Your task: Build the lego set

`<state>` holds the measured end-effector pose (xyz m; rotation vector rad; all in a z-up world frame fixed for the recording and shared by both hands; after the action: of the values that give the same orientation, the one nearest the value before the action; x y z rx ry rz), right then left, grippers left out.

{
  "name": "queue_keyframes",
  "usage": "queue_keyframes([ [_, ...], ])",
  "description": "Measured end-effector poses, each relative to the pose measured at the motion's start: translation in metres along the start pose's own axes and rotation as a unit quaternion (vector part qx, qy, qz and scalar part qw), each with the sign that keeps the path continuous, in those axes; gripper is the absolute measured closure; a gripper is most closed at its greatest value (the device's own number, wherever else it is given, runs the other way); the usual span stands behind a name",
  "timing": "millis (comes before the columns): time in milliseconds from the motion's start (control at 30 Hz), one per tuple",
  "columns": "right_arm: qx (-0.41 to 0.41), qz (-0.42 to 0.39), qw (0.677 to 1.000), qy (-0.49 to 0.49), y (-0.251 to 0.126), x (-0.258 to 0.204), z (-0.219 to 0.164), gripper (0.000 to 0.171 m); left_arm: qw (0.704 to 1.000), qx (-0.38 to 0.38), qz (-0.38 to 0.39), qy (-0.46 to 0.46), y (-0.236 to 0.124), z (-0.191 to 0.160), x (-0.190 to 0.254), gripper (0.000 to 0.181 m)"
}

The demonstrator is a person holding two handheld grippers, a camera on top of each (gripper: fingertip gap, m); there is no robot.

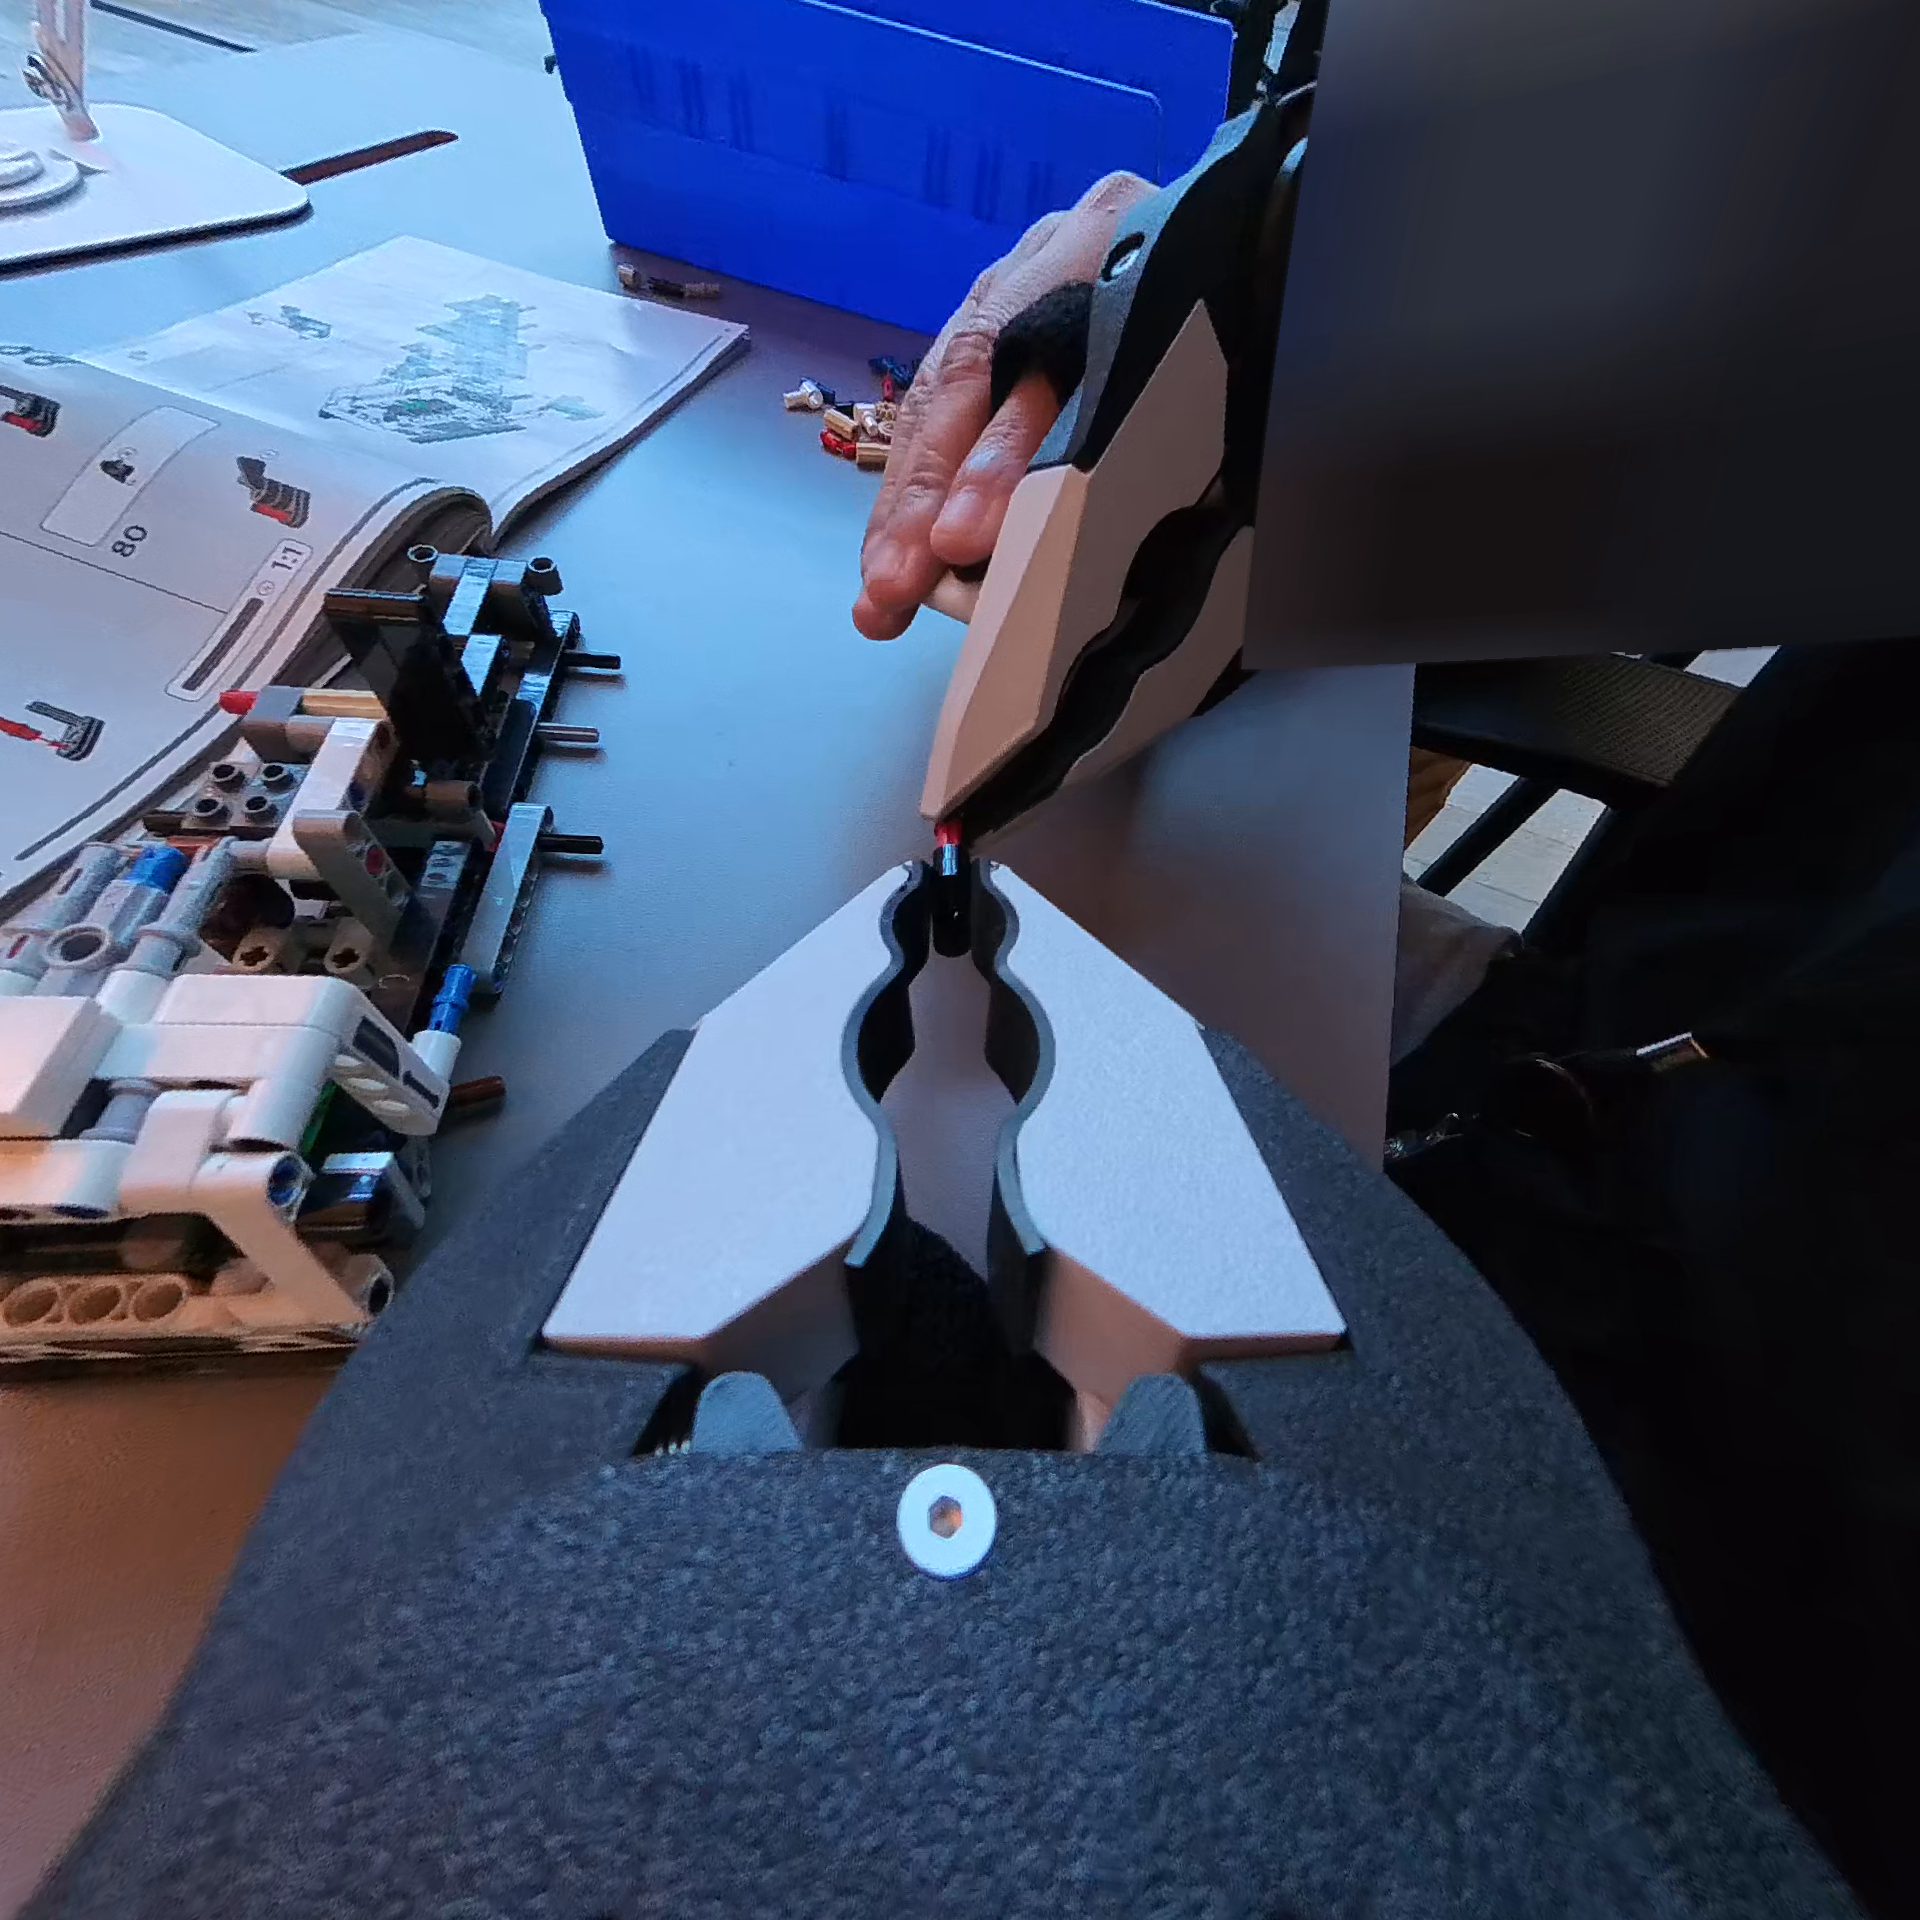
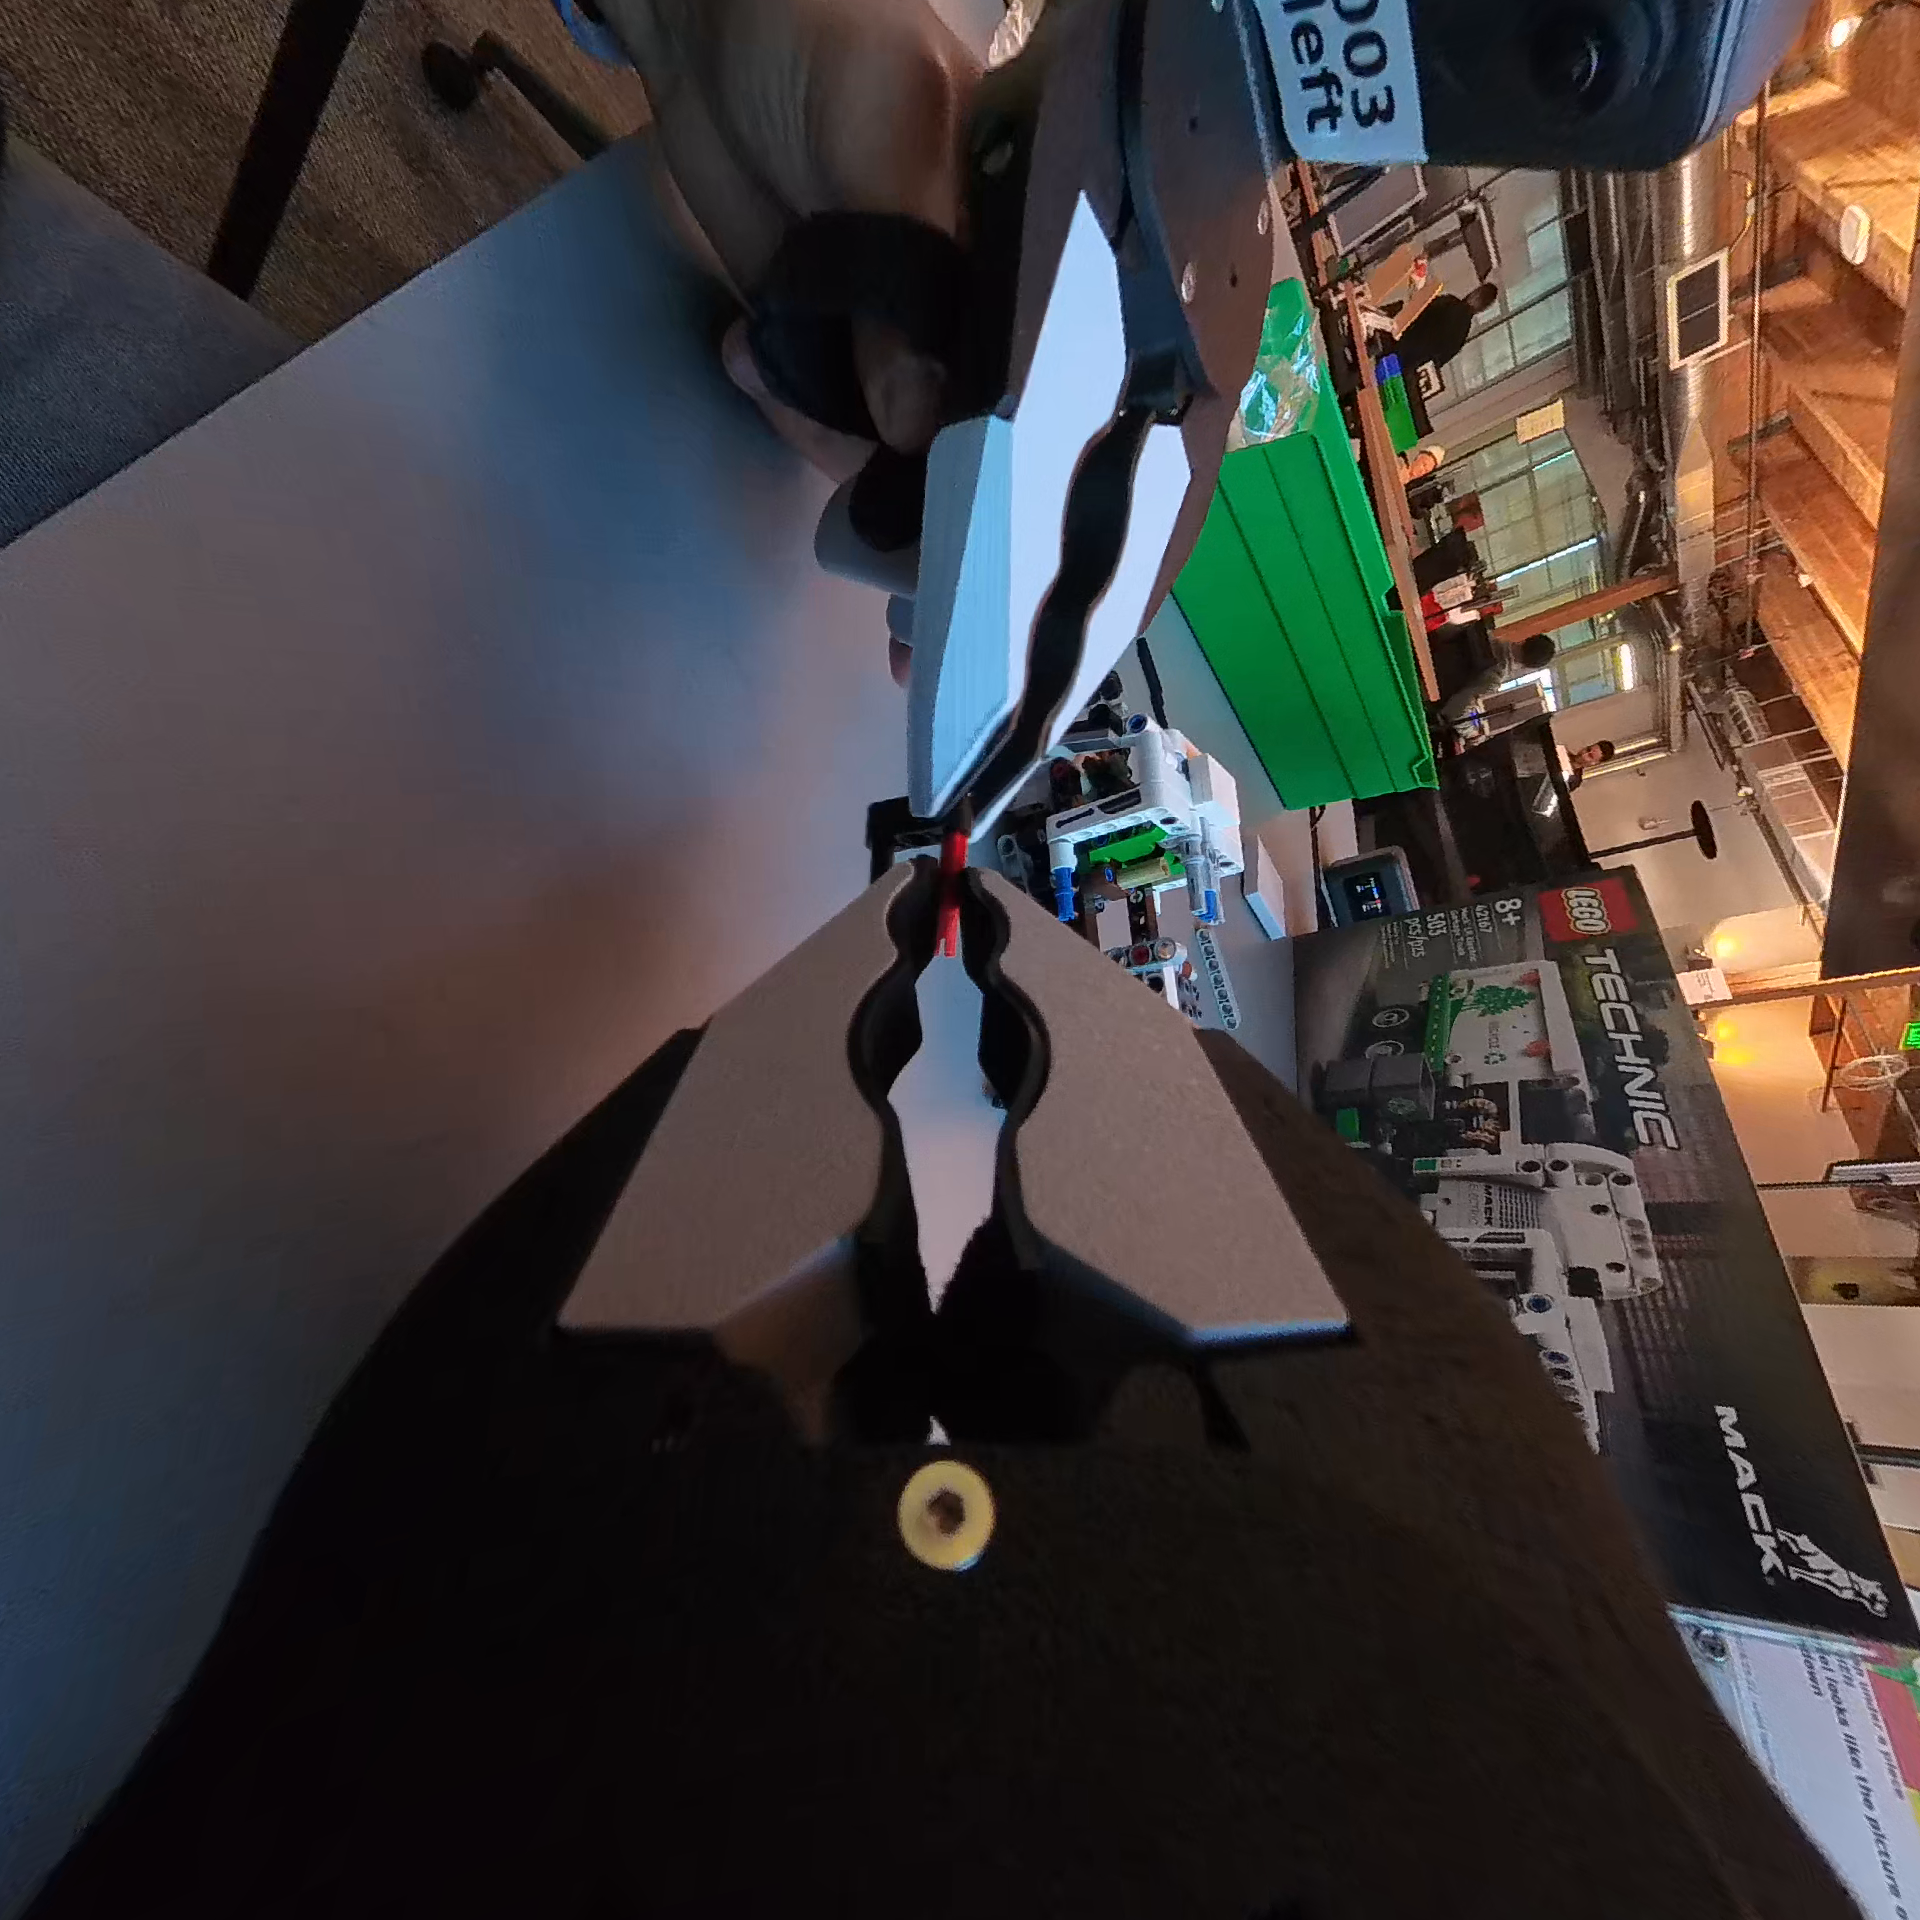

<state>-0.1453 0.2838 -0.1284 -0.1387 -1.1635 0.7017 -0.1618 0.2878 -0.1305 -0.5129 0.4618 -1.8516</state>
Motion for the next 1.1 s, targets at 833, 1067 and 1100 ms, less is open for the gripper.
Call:
queue_keyframes([
  [833,-0.049,-0.087,0.989,-0.108,0.0005,-0.0007,0.0006,0.169,0.996,-0.004,-0.061,-0.07,0.0015,-0.0003,-0.0011,0.175],
  [1067,-0.046,-0.102,0.985,-0.134,0.0024,-0.0058,-0.0016,0.169,0.995,-0.024,-0.064,-0.072,0.0055,-0.0045,-0.0003,0.175],
  [1100,-0.049,-0.104,0.983,-0.142,0.0024,-0.0063,-0.0017,0.169,0.995,-0.027,-0.062,-0.071,0.0062,-0.0051,-0.0003,0.175],
])
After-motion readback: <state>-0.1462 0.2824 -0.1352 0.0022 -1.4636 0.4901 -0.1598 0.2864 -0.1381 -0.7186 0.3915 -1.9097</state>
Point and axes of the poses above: each gripper's, where its closed fingertips meet, y out along the fingers, z out of its top, x = y × z across the jaws, the point moved 1 cm from there along -y, back along the fingers, and after that the axes turned 10 degrees about -x, right-handed, at the moved point
